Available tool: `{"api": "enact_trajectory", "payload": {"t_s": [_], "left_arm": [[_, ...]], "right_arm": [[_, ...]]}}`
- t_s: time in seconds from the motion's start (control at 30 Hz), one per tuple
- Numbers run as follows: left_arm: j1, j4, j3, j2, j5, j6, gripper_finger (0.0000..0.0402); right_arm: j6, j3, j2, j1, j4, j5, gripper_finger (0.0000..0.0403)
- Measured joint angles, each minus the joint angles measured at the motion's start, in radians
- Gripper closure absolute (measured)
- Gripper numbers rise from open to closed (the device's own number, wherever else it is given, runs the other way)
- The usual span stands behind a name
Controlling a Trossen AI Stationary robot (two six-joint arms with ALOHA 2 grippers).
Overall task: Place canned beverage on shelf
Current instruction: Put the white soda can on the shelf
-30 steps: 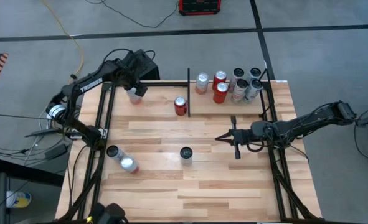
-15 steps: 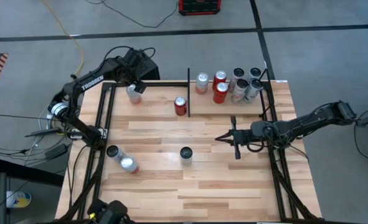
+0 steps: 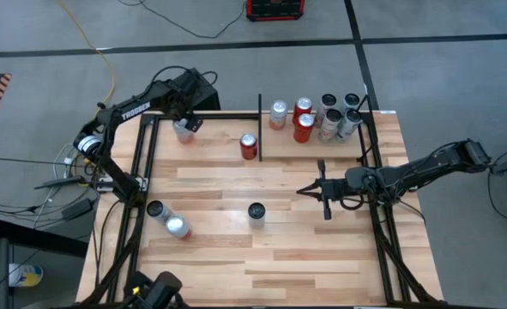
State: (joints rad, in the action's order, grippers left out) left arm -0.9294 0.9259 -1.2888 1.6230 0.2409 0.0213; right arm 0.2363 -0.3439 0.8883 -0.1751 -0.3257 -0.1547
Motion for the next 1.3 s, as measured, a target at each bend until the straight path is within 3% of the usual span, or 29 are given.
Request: {"api": "enact_trajectory", "payload": {"t_s": [0.77, 1.03, 1.2, 1.3], "left_arm": [[-0.004, 0.012, 0.081, -0.005, -0.047, -0.036, 0.0075], [-0.004, 0.025, 0.082, -0.005, -0.064, -0.035, 0.0117], [0.007, 0.063, 0.053, 0.001, -0.088, -0.026, 0.0118], [0.031, 0.112, 0.023, -0.002, -0.153, -0.012, 0.0118]], "right_arm": [[-0.001, 0.000, 0.000, 0.000, 0.000, 0.000, 0.0375], [0.000, 0.000, 0.000, 0.000, 0.000, 0.000, 0.0375], [0.000, 0.000, 0.000, 0.000, 0.000, 0.000, 0.0375], [0.001, 0.000, 0.000, 0.000, 0.001, 0.000, 0.0375]]}}
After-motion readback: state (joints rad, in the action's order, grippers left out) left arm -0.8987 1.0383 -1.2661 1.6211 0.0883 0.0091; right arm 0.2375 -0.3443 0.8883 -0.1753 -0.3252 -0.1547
